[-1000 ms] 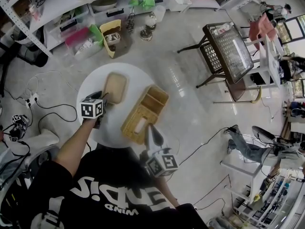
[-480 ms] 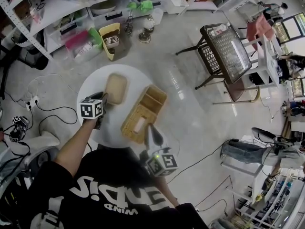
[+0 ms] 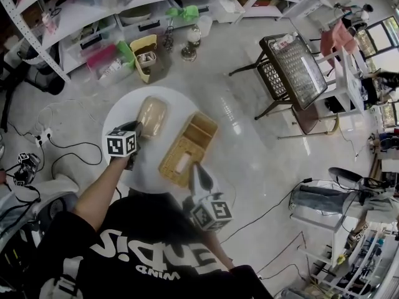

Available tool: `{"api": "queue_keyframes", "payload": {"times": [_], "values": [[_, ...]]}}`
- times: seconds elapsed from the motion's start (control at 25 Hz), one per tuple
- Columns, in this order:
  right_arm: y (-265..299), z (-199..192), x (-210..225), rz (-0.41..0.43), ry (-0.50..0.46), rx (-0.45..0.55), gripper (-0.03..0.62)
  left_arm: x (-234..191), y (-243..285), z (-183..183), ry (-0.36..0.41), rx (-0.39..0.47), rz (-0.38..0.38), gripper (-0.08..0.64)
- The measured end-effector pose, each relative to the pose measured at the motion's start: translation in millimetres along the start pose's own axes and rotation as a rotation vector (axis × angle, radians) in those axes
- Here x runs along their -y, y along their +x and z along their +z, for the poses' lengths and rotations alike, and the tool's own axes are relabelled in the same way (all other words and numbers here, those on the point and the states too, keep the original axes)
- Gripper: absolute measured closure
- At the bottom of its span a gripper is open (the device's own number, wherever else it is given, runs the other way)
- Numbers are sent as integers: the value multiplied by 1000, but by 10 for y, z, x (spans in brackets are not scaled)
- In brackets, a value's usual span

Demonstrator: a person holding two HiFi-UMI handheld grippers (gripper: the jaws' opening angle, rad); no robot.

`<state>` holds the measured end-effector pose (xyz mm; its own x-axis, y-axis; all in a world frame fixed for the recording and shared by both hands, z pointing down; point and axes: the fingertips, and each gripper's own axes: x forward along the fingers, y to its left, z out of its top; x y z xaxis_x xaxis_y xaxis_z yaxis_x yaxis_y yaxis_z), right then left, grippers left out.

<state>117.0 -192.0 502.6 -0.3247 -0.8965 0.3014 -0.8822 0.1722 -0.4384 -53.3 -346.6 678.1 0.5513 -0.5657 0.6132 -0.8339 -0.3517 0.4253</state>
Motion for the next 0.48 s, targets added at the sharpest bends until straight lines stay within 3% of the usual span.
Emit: {"api": "queue_keyframes", "payload": {"times": [0.16, 0.48], "values": [[-36, 4, -39, 5, -13, 1, 592, 22, -72, 27, 21, 7, 12, 502], [-113, -31, -116, 16, -11, 3, 592, 211, -235, 151, 25, 64, -53, 520]]}}
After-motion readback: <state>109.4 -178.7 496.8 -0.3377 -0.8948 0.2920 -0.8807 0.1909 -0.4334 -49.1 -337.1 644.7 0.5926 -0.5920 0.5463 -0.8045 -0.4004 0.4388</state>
